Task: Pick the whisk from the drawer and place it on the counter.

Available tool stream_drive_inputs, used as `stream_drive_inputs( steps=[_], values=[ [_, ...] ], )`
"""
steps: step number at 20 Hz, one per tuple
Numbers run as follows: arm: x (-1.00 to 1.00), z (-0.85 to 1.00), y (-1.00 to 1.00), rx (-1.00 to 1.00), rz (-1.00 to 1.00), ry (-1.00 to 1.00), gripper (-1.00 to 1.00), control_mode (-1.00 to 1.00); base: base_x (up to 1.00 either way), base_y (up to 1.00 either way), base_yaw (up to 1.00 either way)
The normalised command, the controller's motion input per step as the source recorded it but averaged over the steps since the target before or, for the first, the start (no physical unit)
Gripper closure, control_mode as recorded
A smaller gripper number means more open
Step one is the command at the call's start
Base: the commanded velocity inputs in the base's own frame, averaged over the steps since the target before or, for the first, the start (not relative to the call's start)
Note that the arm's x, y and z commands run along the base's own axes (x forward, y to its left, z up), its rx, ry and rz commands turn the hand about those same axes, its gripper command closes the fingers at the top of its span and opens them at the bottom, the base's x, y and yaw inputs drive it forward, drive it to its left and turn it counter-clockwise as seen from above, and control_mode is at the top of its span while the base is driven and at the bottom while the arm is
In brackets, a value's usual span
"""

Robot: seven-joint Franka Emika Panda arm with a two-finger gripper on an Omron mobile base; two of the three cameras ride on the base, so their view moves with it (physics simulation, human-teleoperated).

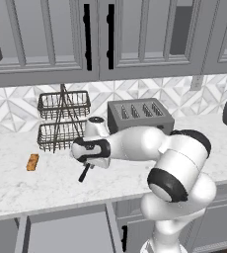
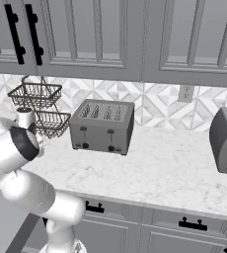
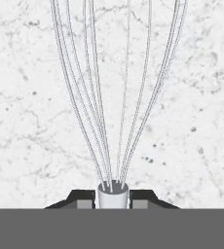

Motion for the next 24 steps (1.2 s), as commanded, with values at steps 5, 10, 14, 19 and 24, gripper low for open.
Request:
stream_drive_inputs(
  steps=[5, 10, 14, 19, 24],
  values=[
    [0.08, -0.32, 0.0, -0.01, -0.04, -0.01, 1.0, -1.0, 0.0, 0.0, 0.0],
    [0.16, -0.23, 0.0, -0.01, 0.0, 0.0, 1.0, -1.0, 0.0, 0.0, 0.0],
    [0.15, -0.28, 0.0, 0.0, 0.0, 0.0, 1.0, -1.0, 0.0, 0.0, 0.0],
    [0.05, -0.13, 0.0, 0.0, 0.0, 0.0, -1.0, -1.0, 0.0, 0.0, 0.0],
    [0.0, 0.0, 0.0, 0.0, 0.0, 0.0, -1.0, -1.0, 0.0, 0.0, 0.0]
  ],
)
